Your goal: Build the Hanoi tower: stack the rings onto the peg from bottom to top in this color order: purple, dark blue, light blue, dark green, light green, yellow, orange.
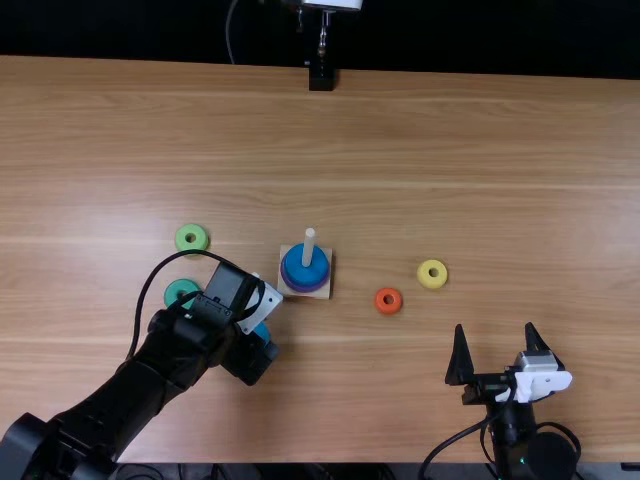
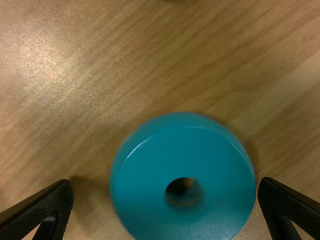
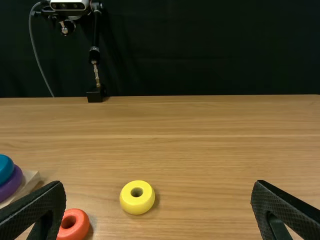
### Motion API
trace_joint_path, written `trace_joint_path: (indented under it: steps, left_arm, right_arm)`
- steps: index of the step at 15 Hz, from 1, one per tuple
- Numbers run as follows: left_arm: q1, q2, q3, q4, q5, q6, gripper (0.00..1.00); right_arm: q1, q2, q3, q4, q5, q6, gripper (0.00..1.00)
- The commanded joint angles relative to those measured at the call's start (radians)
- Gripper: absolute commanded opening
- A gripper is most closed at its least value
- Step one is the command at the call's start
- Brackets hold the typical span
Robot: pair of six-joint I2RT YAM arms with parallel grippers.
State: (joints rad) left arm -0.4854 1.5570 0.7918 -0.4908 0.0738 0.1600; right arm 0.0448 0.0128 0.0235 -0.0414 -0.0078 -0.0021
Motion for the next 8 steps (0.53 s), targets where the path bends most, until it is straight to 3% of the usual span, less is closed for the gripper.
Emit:
trace_joint_path:
  steps: [1, 2, 3, 4, 5, 8]
  left_arm:
    - [-0.013, 0.012, 0.035, -0.001, 0.005, 0.007, 0.75]
    - [-0.013, 0.012, 0.034, 0.005, 0.005, 0.007, 0.46]
    - [-0.013, 0.011, 0.030, 0.010, 0.003, 0.007, 0.27]
    - [-0.013, 0.011, 0.030, 0.008, 0.003, 0.007, 0.20]
    - [-0.013, 0.011, 0.034, 0.005, 0.002, 0.007, 0.03]
    - [-0.010, 0.006, 0.047, 0.003, 0.003, -0.004, 0.00]
  right_arm:
    - [-0.010, -0.013, -0.010, 0.003, -0.001, -0.005, 1.00]
    - [-0.008, -0.013, -0.010, 0.003, -0.001, -0.005, 1.00]
    - [-0.010, -0.013, -0.010, 0.003, -0.001, -0.005, 1.00]
    - [-0.010, -0.013, -0.010, 0.003, -0.001, -0.005, 1.00]
    - [-0.010, -0.013, -0.010, 0.003, -0.001, -0.005, 1.00]
    - [-0.010, -0.013, -0.010, 0.003, -0.001, -0.005, 1.00]
